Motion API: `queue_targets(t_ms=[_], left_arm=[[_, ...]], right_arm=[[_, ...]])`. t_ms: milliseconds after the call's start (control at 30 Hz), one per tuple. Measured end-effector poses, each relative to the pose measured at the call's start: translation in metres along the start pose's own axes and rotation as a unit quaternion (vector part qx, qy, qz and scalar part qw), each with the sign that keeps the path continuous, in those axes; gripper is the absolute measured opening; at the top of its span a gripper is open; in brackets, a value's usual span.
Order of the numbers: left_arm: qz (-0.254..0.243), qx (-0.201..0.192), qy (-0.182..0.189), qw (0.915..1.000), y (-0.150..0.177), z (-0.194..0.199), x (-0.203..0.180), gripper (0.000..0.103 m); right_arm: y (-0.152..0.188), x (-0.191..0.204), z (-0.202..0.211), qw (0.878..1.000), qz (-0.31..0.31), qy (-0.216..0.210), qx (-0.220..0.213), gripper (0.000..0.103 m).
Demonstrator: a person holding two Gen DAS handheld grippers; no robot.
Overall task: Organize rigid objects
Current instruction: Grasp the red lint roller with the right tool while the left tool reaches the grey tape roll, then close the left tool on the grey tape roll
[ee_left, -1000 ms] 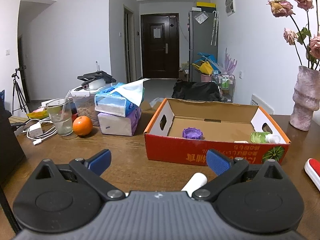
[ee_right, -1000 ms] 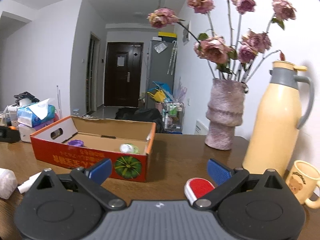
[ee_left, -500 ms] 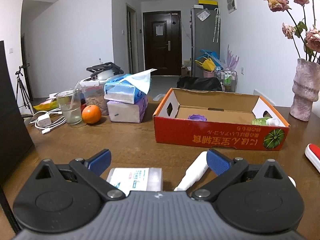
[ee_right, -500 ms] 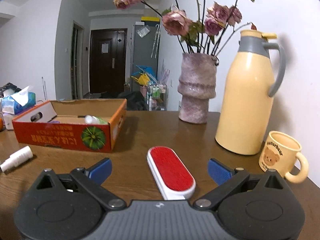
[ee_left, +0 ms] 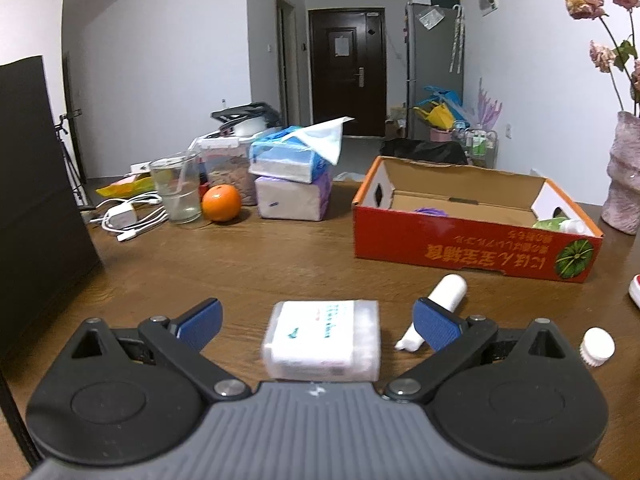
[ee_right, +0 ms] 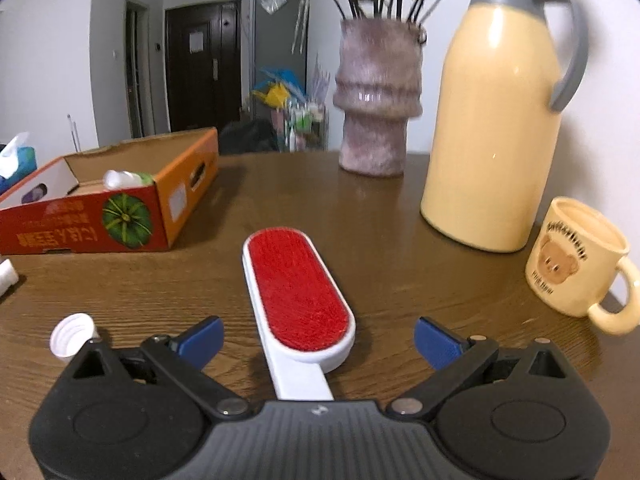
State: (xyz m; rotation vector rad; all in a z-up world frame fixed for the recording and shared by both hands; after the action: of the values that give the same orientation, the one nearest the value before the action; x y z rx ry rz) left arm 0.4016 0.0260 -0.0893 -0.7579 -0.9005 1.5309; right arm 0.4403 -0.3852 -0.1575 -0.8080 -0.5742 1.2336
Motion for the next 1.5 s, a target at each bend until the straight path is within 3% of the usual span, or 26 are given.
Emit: queue_targets(t_ms=[133, 200, 233, 667, 1100, 1500], left_arm=[[-0.003, 0.005, -0.012, 0.9999, 0.004, 0.004, 0.013, 0.103], [-0.003, 0.007, -0.016, 0.9998, 0.005, 0.005, 0.019, 0.103], [-0.003, 0.008, -0.017, 0.9998, 0.006, 0.007, 0.023, 0.103], [0.007, 0.021, -0.025, 0.9995, 0.017, 0.016, 0.061, 0.103], [0.006, 0.056, 0.004, 0.9984, 0.044, 0.006, 0.087, 0.103], [0.047, 0.077, 0.027, 0.9956, 0.062, -0.008, 0.098, 0.101]], right_arm=[[-0.001, 0.002, -0.017, 0.999, 0.004, -0.005, 0.035, 0.086], [0.001, 0.003, -0.022, 0.999, -0.001, -0.006, 0.041, 0.071], [0.0, 0.003, -0.021, 0.999, -0.003, -0.012, 0.039, 0.057], [0.01, 0.015, 0.017, 1.0, 0.006, -0.016, -0.014, 0.055], [0.026, 0.02, 0.05, 0.999, -0.007, -0.015, -0.048, 0.055], [0.04, 0.028, 0.069, 0.998, -0.01, -0.027, -0.057, 0.055]])
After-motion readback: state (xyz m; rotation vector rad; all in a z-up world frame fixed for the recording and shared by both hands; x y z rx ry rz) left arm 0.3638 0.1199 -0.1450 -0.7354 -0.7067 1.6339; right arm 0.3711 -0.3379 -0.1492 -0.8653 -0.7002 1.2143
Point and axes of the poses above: each gripper's, at about its wrist camera, not at the fingertips, and z roughly against the way its jaws point, x to its left, y to its underside, the point moved 4 cm from there along -z, roughly the way its jaws point, and after that the axes turned 4 degrees about y, right-handed, at the moved point
